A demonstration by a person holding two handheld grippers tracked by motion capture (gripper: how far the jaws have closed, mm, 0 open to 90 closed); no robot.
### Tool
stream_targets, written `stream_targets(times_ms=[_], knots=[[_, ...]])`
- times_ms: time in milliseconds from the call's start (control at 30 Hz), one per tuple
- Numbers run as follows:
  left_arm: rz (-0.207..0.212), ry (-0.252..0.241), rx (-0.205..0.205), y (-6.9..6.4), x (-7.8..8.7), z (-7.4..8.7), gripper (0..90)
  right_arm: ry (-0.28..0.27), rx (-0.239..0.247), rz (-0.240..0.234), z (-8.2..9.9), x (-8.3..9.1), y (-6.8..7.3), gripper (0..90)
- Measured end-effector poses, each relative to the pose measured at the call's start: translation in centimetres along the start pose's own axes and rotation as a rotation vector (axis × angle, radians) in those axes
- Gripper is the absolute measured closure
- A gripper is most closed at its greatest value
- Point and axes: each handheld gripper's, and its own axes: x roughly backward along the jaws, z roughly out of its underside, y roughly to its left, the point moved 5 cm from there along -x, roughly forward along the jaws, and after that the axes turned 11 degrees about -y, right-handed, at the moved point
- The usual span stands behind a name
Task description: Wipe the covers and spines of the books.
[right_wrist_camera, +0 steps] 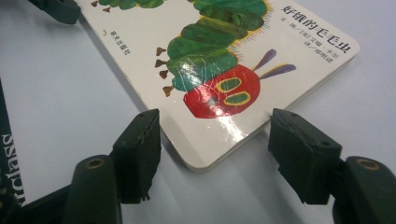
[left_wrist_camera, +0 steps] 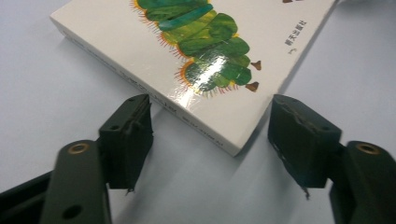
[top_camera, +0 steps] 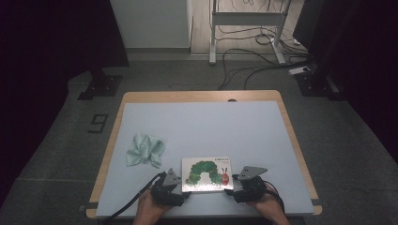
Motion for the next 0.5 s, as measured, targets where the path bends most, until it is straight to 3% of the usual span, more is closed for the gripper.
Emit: stream_targets(times_ms=[400,500], knots=[[-0.017,-0.028,-0.035,1.9,-0.9,-0.7,38.9,-0.025,-0.015,0.053,-0.6,-1.0,-1.4,41.7],[-0.028,-0.032,-0.026,2.6,-1.0,-0.9,41.9,-0.020,-0.003,0.075,-0.7,-1.2,-1.6,43.9]])
